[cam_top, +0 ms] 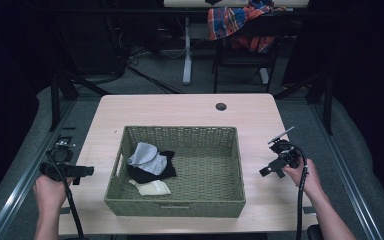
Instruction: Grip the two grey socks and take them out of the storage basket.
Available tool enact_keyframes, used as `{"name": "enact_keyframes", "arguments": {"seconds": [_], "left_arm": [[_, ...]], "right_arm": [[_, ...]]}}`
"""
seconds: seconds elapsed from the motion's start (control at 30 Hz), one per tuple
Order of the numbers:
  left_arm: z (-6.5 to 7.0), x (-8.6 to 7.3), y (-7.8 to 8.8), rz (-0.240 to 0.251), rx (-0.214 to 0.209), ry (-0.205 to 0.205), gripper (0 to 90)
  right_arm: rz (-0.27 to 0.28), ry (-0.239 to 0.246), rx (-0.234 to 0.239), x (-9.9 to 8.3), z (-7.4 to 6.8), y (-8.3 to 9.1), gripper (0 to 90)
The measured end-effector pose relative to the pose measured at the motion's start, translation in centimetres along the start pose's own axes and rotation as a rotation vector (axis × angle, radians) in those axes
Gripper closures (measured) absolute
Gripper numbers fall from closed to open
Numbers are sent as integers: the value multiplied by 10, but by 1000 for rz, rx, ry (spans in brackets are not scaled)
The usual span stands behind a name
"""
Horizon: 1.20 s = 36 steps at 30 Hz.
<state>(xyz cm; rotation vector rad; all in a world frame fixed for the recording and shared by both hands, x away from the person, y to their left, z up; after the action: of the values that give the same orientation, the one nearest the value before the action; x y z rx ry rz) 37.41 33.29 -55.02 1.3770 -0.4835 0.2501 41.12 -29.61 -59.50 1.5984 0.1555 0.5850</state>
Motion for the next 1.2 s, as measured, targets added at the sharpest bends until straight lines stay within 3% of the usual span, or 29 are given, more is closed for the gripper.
{"name": "enact_keyframes", "arguments": {"seconds": [0.1, 0.2, 0.23, 0.27, 0.3, 0.33, 0.4, 0.43, 0.6, 0.63, 0.87, 0.9, 1.0, 1.1, 1.17, 1.2], "left_arm": [[5, 1, 4, -4, -4, -8, 1], [7, 2, 5, -8, -5, -12, 0], [8, 4, 6, -4, -9, -10, 0], [9, 5, 7, 0, -7, -12, 0], [10, 6, 8, -4, -10, -9, 0], [11, 8, 9, 1, -14, -8, 0], [12, 9, 11, 2, -18, -6, 0], [14, 11, 13, 5, -21, -13, 0], [26, 22, 26, 35, -48, -16, 0], [35, 27, 32, 41, -65, -31, 0], [62, 39, 42, 28, -105, -102, 0], [71, 43, 43, 21, -116, -120, 0], [79, 49, 43, 28, -127, -142, 0], [88, 57, 40, 27, -135, -169, 0], [94, 62, 38, 23, -140, -189, 0], [97, 64, 37, 22, -144, -195, 0]], "right_arm": [[-28, 28, -4, -2, 1, 2, 42], [-15, 7, -1, -3, 1, 1, 42], [-35, 28, -7, -5, 3, 2, 42], [-8, -4, -5, -4, 2, 1, 42], [-39, 34, -5, -6, 5, 4, 42], [-3, -10, -3, -5, 2, 1, 42], [-19, 8, -3, -6, 3, 2, 42], [-4, -9, -5, -5, 3, 1, 42], [-36, 28, -7, -5, 5, 1, 42], [-11, -2, -4, -4, 4, 0, 42], [3, -4, 0, 2, 1, 0, 45], [0, 1, -6, 3, 1, -1, 45], [-34, 37, -5, 2, 4, 0, 45], [12, -16, 4, 3, 2, -2, 46], [-28, 27, -6, 2, 6, 1, 46], [-25, 24, -5, 2, 5, 0, 46]]}}
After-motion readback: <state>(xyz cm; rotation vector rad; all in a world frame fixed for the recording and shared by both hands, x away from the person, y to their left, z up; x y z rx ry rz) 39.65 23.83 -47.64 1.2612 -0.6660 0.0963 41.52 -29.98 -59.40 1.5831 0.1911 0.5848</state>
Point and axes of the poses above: each handheld gripper's, and its own axes: y roughly backward along the jaws, x roughly out of its top, z roughly to its right, the point moved 7 cm from there along -y, roughly forward along the jaws, and after that the axes turned 10 degrees about -x, right-handed, at the moved point
